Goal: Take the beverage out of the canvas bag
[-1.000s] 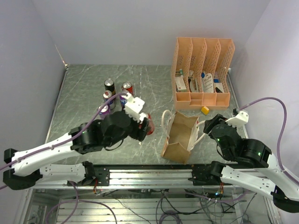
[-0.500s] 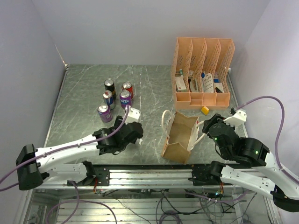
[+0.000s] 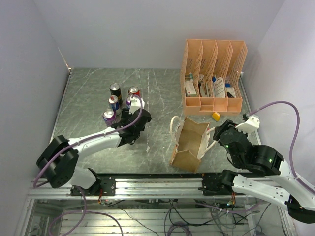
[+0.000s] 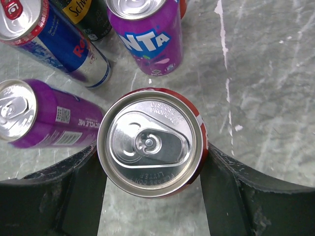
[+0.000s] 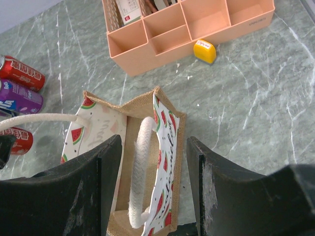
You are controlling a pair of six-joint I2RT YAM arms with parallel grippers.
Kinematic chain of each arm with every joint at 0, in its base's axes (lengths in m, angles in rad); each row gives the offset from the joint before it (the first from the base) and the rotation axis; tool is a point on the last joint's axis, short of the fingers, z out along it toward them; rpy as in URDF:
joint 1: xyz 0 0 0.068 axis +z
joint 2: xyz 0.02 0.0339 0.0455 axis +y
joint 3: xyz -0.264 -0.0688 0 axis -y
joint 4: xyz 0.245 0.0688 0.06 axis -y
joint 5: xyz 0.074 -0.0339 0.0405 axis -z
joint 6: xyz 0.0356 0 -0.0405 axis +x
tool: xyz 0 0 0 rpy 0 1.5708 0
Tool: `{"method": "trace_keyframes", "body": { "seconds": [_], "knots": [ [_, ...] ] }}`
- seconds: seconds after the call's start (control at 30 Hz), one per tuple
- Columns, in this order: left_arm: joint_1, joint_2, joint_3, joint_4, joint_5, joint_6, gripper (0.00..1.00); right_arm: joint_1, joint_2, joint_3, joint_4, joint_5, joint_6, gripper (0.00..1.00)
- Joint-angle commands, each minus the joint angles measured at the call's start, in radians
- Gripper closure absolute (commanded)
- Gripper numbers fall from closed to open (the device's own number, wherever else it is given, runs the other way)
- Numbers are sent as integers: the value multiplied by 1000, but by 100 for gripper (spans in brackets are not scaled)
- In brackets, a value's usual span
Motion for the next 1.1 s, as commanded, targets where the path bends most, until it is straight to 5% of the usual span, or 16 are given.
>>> {"method": "trace_keyframes", "body": {
  "seconds": [0.0, 0.77, 1.07],
  "knots": [
    [58, 43, -1, 253, -3, 46, 93, 4, -3, -2, 3, 24, 5, 45],
    [207, 201, 38, 388, 125, 66, 92, 5, 24, 3, -12, 33, 19, 45],
    [222, 209, 9, 390, 127, 34, 66, 4, 28, 2, -14, 34, 19, 45]
  ]
}}
